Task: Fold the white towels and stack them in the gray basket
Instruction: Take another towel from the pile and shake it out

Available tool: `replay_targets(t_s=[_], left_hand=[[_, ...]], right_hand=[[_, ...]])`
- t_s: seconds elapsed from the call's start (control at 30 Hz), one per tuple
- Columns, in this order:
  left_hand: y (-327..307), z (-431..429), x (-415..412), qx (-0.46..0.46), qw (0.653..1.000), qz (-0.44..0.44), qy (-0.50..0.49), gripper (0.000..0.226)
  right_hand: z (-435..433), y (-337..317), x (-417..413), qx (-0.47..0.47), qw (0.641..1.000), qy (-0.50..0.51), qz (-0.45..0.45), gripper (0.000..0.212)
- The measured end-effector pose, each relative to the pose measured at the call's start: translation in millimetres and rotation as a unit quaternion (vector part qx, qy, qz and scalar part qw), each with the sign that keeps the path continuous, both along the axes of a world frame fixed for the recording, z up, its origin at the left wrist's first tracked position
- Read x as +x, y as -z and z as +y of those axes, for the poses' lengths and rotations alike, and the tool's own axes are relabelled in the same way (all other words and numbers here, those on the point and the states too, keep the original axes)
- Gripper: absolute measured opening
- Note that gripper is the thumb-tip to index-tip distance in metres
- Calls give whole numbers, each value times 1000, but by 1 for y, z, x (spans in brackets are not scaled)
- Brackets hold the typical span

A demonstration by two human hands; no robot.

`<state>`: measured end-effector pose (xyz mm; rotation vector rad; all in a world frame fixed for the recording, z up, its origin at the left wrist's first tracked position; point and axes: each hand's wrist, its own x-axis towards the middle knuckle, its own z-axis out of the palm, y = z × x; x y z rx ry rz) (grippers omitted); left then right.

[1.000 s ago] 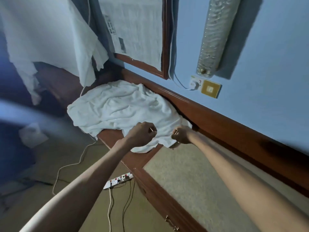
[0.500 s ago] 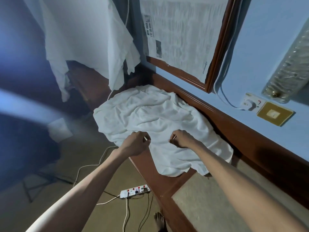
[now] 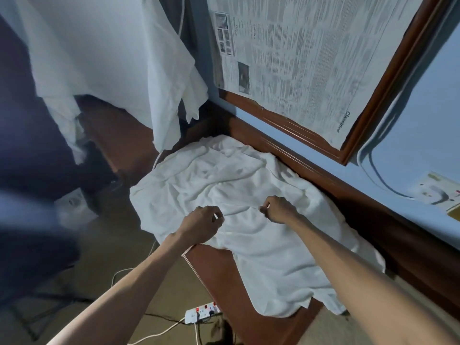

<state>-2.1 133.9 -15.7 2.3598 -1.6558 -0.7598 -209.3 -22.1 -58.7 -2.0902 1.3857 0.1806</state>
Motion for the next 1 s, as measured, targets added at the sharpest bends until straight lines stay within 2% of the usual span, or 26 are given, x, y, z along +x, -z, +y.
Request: replay_targets(t_s=[0.2, 0.33, 0.47, 0.6, 0.67, 0.8, 0.87, 0.9, 1.0], left_hand=[[32, -82, 32, 1, 999, 5, 53, 22], [56, -156, 43, 9, 995, 16, 102, 30], [79, -214, 46, 5, 992, -12, 128, 46], [105, -245, 53, 47, 990, -58, 118, 61], [118, -250, 60, 52, 988, -102, 105, 58], [126, -250, 77, 13, 982, -160, 101, 27], [121, -251, 85, -21, 987, -126, 98, 17], [116, -251, 87, -37, 993, -74, 86, 16], [95, -248, 93, -72, 992, 96, 44, 39]], right_hand=[[-51, 26, 3, -5, 993, 117, 12, 44], [-82, 46, 0, -52, 983, 176, 14, 56], [-96, 66, 3, -44, 979, 188, 59, 69], [-93, 88, 11, -33, 977, 181, 111, 61], [-90, 96, 12, -56, 973, 167, 149, 55], [-86, 104, 8, -94, 962, 109, 234, 37], [-84, 101, 5, -98, 962, 116, 226, 32], [-81, 99, 4, -101, 964, 128, 211, 30], [-70, 90, 5, -125, 964, 184, 146, 23]])
